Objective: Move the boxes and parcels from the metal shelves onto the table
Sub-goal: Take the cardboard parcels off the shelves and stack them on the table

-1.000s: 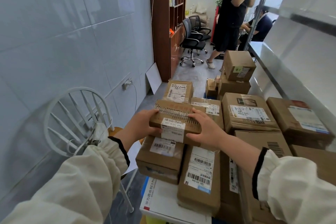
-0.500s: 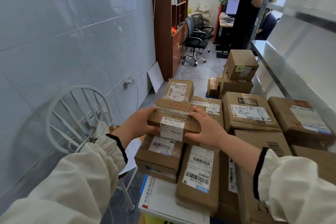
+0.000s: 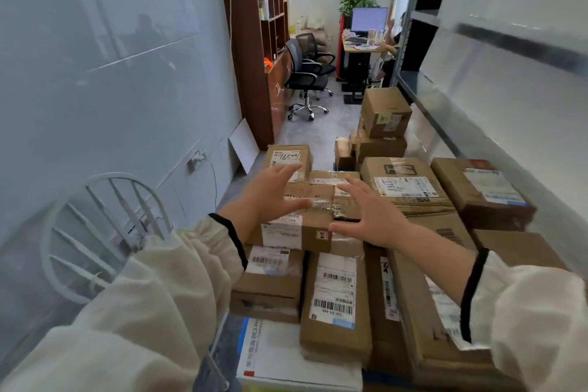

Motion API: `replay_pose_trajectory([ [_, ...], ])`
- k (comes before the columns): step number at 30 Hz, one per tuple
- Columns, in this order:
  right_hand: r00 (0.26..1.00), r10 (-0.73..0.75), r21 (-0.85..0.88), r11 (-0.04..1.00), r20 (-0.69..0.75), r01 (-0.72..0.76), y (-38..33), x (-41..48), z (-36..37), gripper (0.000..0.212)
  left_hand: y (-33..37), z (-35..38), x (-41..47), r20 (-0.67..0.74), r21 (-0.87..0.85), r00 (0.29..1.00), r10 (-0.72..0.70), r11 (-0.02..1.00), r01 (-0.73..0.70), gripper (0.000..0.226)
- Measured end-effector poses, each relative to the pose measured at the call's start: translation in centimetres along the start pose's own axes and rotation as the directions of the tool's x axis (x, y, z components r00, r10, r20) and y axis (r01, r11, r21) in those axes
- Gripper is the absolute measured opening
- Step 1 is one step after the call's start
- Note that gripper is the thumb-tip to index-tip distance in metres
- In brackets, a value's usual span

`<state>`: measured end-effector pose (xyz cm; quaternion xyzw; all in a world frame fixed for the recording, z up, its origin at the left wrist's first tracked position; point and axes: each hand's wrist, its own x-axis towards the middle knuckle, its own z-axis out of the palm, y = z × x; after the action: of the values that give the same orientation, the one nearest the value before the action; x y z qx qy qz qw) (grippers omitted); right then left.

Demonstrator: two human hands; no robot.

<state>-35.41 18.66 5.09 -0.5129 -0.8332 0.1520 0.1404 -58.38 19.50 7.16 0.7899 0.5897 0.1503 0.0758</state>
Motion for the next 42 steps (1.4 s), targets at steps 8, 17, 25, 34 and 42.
replay_pose_trajectory([
  [8,0.902,0.391,0.051,0.92,-0.185,-0.388,4.0,-11.0,-4.6,0.088,11.5,4.0,3.2,0.16,-0.025,0.932,0.326,0.945,-0.326,0.072],
  [17,0.496,0.762,0.154,0.597,-0.417,-0.788,3.5,-35.9,-7.5,0.088,32.3,8.9,-4.1,0.241,-0.187,0.63,0.738,0.672,-0.716,0.065],
  [25,0.02,0.888,0.328,0.19,-0.46,-0.925,-5.4,-64.0,-5.7,0.085,52.8,13.2,-22.9,0.269,-0.396,0.132,0.954,0.235,-0.888,0.069],
  [34,-0.534,0.737,0.495,-0.311,-0.414,-0.812,-25.3,-92.2,0.0,0.085,68.7,14.3,-55.0,0.154,-0.568,-0.4,0.904,-0.25,-0.784,0.067],
  [42,-0.82,0.488,0.691,-0.483,-0.298,-0.538,-37.3,-104.1,5.8,0.084,75.6,14.5,-76.3,0.087,-0.619,-0.693,0.716,-0.506,-0.601,0.068],
])
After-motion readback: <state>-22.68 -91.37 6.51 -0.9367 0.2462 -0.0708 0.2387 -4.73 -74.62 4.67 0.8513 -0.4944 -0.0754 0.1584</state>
